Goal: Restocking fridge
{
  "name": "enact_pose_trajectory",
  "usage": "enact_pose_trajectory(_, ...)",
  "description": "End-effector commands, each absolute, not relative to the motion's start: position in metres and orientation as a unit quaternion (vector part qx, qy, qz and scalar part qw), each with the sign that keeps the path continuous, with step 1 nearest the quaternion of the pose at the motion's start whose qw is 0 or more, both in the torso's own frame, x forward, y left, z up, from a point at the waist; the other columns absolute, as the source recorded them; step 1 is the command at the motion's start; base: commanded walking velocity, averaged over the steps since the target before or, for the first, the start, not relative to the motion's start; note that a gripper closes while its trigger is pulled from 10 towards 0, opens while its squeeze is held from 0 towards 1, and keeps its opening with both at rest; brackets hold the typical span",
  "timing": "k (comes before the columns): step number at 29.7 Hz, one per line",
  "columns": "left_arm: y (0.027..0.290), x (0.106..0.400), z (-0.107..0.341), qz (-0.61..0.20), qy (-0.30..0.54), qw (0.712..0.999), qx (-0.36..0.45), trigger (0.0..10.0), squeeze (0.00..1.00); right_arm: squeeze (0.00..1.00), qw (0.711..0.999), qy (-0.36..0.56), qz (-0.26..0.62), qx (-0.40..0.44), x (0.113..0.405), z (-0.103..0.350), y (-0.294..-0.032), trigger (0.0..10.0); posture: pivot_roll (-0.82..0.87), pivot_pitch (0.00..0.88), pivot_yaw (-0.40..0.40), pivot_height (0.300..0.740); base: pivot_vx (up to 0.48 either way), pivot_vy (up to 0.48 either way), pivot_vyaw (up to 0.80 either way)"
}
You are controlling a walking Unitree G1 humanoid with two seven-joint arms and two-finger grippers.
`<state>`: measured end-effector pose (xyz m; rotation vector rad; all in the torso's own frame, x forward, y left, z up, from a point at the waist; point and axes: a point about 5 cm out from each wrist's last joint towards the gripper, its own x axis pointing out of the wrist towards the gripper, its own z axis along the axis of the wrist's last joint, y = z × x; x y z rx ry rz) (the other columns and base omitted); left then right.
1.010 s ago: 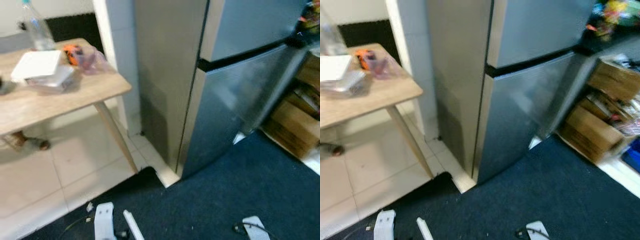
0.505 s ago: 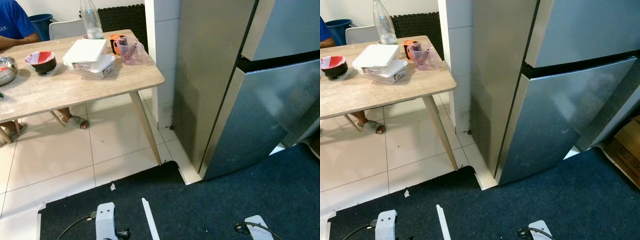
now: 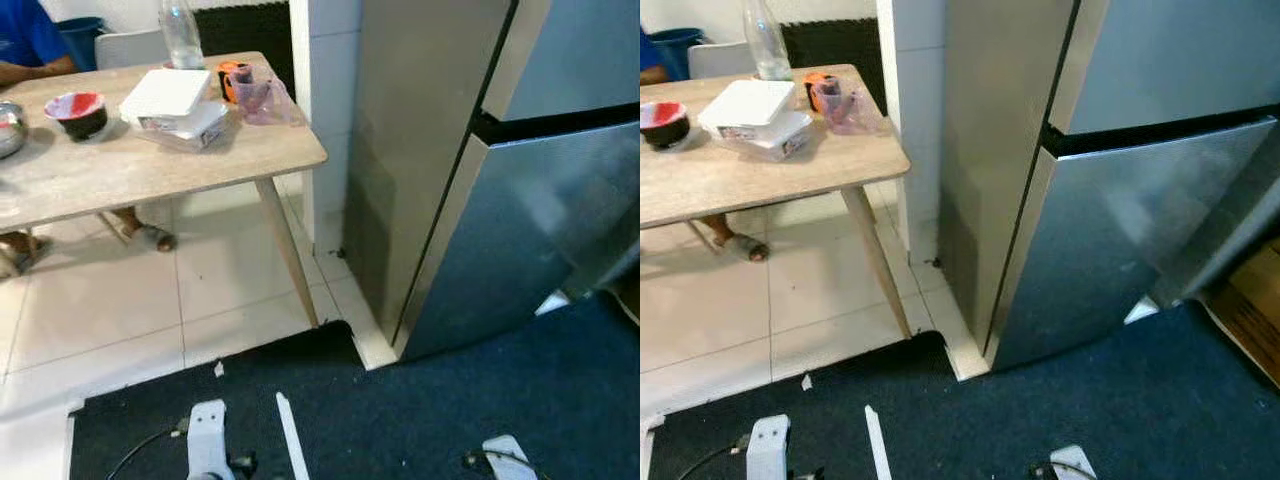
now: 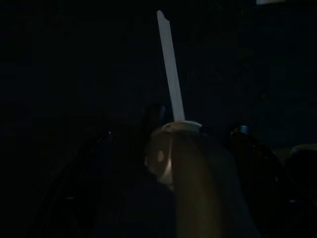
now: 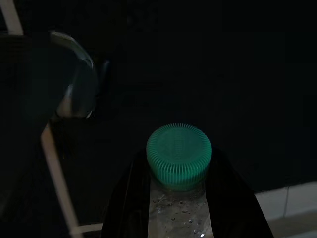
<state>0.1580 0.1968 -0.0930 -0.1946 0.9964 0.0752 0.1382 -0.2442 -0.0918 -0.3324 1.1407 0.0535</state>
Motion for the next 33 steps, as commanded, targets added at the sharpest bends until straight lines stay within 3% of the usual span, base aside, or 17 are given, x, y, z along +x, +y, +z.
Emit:
enact_pose_trajectory(1,0.1955,0.1578,-0.0934,0.032,0.480,0.871,-0.094,10.0,0.00,0.00,0.822,0.545,0.020,-0.163,0.1340,-0.0924,-0.2478,10.0,-0.01,0.033,-0.016,0.740,0.000,-0.420,0.00)
enact_pose_trajectory(10,0.1947,0.1584,-0.0933,0.034,0.480,0.871,-0.097,10.0,0.00,0.00,0.823,0.543,0.021,-0.164,0.1351,-0.0922,-0.2474,10.0,-0.01,0.031,-0.016,0.740,0.000,-0.410,0.00)
enact_pose_trajectory(23,0.1935,0.1607,-0.0925,0.030,0.476,0.874,-0.095,10.0,0.00,0.00,0.822,0.545,0.019,-0.162,0.1330,-0.0927,-0.2480,10.0,-0.01,0.032,-0.015,0.740,0.000,0.000,0.00)
enact_pose_trajectory(33,0.1933,0.1598,-0.0928,0.026,0.478,0.873,-0.093,10.0,0.00,0.00,0.823,0.545,0.020,-0.160,0.1328,-0.0931,-0.2469,10.0,-0.01,0.032,-0.013,0.740,0.279,0.000,0.00)
